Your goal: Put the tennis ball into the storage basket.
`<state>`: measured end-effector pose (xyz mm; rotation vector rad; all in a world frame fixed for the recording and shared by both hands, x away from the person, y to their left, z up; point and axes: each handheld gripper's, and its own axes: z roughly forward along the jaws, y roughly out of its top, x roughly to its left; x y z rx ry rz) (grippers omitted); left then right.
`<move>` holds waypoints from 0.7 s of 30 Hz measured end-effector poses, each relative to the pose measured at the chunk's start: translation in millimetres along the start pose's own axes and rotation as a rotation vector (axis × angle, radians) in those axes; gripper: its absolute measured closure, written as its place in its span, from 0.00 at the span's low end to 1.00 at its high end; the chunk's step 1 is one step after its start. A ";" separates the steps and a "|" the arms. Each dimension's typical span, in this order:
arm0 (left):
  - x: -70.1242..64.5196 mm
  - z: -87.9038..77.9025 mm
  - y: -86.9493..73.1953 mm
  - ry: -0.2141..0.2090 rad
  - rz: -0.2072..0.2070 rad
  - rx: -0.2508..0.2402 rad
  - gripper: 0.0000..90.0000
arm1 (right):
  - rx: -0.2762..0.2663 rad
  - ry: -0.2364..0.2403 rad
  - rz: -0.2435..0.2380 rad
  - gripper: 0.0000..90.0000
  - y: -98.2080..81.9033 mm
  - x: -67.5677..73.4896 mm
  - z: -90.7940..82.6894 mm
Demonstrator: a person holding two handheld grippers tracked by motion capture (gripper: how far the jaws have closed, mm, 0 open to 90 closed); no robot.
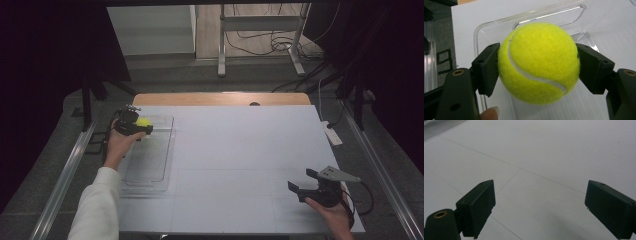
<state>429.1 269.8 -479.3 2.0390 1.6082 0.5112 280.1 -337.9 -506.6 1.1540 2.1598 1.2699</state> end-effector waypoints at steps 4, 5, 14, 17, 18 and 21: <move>-2.9 4.0 0.3 0.002 0.004 0.021 0.29 | 0.001 0.000 -0.001 0.11 -0.1 -0.2 0.1; -2.9 4.0 0.3 0.002 0.004 0.021 0.29 | 0.002 0.000 0.001 0.11 -0.2 -0.1 0.0; -6.3 14.2 -0.5 0.018 0.002 0.072 0.29 | 0.003 0.000 -0.001 0.11 -0.3 -0.2 0.1; -6.6 16.8 -1.2 0.023 0.003 0.083 0.29 | 0.004 0.001 0.000 0.11 -0.4 -0.4 0.1; -6.7 17.4 -1.3 0.024 0.003 0.086 0.29 | 0.004 0.001 0.001 0.11 -0.4 -0.4 0.1; -7.4 18.5 -1.7 0.024 0.002 0.092 0.29 | 0.005 0.001 0.000 0.11 -0.5 -0.3 0.4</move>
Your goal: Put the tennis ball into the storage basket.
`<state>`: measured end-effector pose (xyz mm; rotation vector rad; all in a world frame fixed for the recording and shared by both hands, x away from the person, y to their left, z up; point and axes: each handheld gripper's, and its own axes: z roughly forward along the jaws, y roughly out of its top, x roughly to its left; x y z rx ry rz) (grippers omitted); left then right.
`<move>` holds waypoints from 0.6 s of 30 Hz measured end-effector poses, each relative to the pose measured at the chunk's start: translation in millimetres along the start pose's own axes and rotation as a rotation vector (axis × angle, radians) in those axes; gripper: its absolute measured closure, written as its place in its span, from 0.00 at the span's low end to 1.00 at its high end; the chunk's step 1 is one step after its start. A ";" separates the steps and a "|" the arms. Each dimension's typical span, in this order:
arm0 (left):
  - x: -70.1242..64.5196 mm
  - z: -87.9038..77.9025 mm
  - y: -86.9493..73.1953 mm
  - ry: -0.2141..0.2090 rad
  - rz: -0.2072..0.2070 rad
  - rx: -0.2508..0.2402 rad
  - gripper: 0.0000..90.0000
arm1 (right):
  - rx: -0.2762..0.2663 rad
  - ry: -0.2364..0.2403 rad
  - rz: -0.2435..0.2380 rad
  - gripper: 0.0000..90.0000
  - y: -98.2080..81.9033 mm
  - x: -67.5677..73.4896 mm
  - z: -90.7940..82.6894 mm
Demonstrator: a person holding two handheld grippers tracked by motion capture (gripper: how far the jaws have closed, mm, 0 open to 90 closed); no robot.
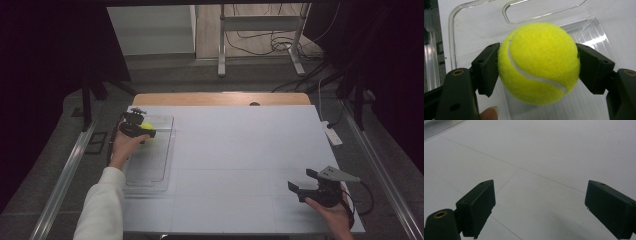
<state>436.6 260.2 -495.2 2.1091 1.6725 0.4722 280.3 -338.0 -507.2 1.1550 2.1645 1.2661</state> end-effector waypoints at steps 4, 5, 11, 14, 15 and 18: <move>-0.4 1.8 0.2 0.006 0.001 0.006 0.29 | 0.000 0.002 0.000 0.11 0.0 -0.3 0.0; -0.3 2.2 0.2 0.005 0.001 0.006 0.29 | 0.002 0.000 0.000 0.11 0.0 -0.6 -0.1; -0.8 3.5 -0.7 0.010 0.007 0.006 0.29 | 0.001 0.000 -0.002 0.11 0.0 -0.1 0.2; -0.7 3.7 -1.2 0.010 0.009 0.008 0.28 | 0.001 0.000 0.000 0.11 0.0 -0.1 0.1; -0.5 3.6 -1.2 0.008 0.008 0.008 0.27 | 0.001 0.000 0.000 0.11 0.0 -0.1 0.1; -2.0 0.2 -0.8 0.011 0.015 -0.029 0.23 | 0.001 0.001 -0.002 0.11 -0.1 -0.2 0.3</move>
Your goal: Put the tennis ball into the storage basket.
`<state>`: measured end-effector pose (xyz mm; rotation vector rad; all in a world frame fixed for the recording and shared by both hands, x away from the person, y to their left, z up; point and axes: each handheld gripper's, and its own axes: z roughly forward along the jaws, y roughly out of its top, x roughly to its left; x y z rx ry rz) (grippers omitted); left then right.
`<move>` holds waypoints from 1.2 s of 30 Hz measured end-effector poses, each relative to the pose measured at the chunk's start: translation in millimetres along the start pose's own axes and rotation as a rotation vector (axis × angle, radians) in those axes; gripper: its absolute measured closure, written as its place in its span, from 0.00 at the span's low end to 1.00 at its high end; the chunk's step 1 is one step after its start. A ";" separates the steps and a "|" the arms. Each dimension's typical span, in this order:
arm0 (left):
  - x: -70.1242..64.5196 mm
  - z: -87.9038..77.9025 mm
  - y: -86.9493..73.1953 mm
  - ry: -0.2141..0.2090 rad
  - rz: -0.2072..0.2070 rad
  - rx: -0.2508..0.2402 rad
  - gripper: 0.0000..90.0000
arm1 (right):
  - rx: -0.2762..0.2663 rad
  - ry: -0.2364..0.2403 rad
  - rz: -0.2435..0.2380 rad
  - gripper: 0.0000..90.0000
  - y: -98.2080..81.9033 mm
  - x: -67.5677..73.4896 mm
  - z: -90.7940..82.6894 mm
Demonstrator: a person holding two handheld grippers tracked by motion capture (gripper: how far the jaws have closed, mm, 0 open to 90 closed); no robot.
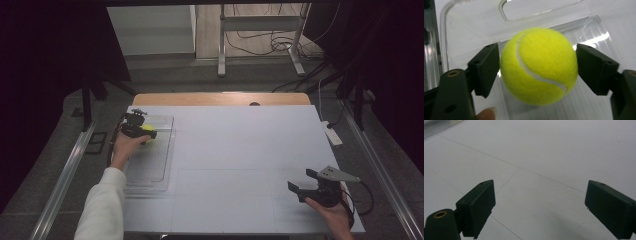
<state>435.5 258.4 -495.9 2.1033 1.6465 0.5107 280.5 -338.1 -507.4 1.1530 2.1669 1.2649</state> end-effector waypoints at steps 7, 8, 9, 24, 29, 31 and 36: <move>-1.3 -7.9 1.0 -0.014 0.005 -0.056 0.20 | -0.001 0.001 0.002 0.11 0.2 0.0 -0.1; -0.9 -8.8 0.9 -0.013 0.003 -0.060 0.19 | -0.001 0.001 0.001 0.11 0.2 0.1 -0.1; -0.6 -9.7 0.7 -0.015 -0.003 -0.067 0.19 | -0.001 0.001 0.001 0.11 0.3 0.2 -0.2; 2.1 -31.5 -4.0 -0.105 -0.020 -0.169 0.18 | -0.002 0.004 0.004 0.11 0.3 -1.6 0.9; -0.3 -38.6 -5.1 -0.129 -0.017 -0.202 0.18 | -0.003 0.001 0.005 0.11 0.5 -2.0 0.5; -2.8 -44.1 -6.1 -0.144 -0.010 -0.222 0.18 | -0.003 0.004 0.003 0.11 0.4 -1.7 0.6; -6.6 -51.1 -9.0 -0.154 0.003 -0.243 0.18 | -0.005 0.007 0.004 0.11 0.7 -1.3 0.3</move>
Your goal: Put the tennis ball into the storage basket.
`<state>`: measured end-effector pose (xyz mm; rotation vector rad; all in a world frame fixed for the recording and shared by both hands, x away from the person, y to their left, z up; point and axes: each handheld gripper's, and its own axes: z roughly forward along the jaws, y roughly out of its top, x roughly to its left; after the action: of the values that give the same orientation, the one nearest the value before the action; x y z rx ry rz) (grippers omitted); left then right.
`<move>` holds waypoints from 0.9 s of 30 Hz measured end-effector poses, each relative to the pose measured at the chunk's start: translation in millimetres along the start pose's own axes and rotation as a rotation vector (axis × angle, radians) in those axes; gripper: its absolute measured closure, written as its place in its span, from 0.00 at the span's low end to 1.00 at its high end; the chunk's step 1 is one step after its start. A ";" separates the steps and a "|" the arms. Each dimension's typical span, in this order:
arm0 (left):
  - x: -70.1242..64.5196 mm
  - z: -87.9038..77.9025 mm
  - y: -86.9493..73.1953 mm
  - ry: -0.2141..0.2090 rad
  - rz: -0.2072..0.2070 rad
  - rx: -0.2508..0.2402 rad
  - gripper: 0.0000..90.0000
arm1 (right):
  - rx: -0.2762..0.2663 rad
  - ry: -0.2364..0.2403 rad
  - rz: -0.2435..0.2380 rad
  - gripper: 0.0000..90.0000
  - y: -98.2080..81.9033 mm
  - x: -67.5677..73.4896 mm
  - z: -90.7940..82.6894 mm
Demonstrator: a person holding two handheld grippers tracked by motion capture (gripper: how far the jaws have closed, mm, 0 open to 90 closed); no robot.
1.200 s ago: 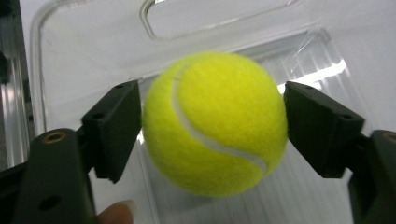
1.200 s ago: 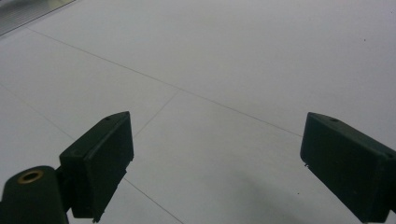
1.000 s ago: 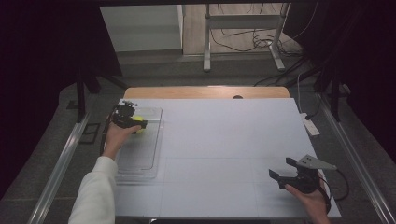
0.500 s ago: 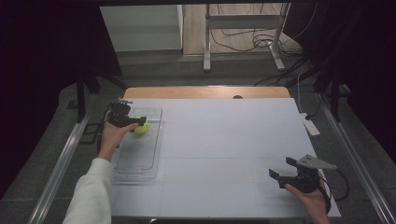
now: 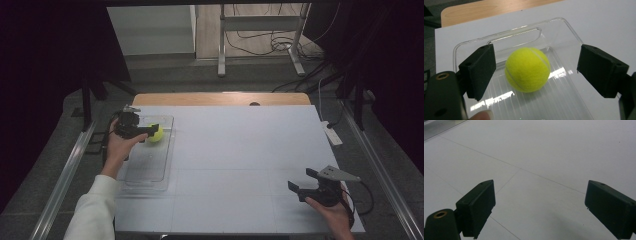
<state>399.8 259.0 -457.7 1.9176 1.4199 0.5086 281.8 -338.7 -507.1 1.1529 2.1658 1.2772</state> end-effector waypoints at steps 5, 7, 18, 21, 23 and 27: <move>-3.8 -8.3 -2.9 -0.010 -0.001 -0.026 0.18 | -0.001 0.004 -0.001 0.11 -0.1 0.3 -0.3; -5.0 -11.9 -4.2 -0.016 -0.003 -0.036 0.18 | -0.001 0.004 0.000 0.11 -0.2 0.3 -0.4; -14.2 -33.5 -16.3 -0.072 0.004 -0.099 0.19 | -0.001 0.002 -0.002 0.11 0.2 0.9 -0.8; -19.2 -39.1 -20.2 -0.091 0.017 -0.114 0.19 | 0.002 0.004 -0.008 0.11 1.0 2.3 0.3; -22.9 -43.1 -22.8 -0.107 0.025 -0.124 0.19 | 0.001 0.005 -0.008 0.11 1.5 2.9 0.9; -30.3 -52.2 -27.2 -0.142 0.044 -0.150 0.19 | 0.002 0.004 -0.007 0.11 1.4 2.5 1.0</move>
<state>337.0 250.3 -438.9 1.8301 1.2177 0.4754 281.6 -335.8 -506.2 1.1431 2.1729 1.2760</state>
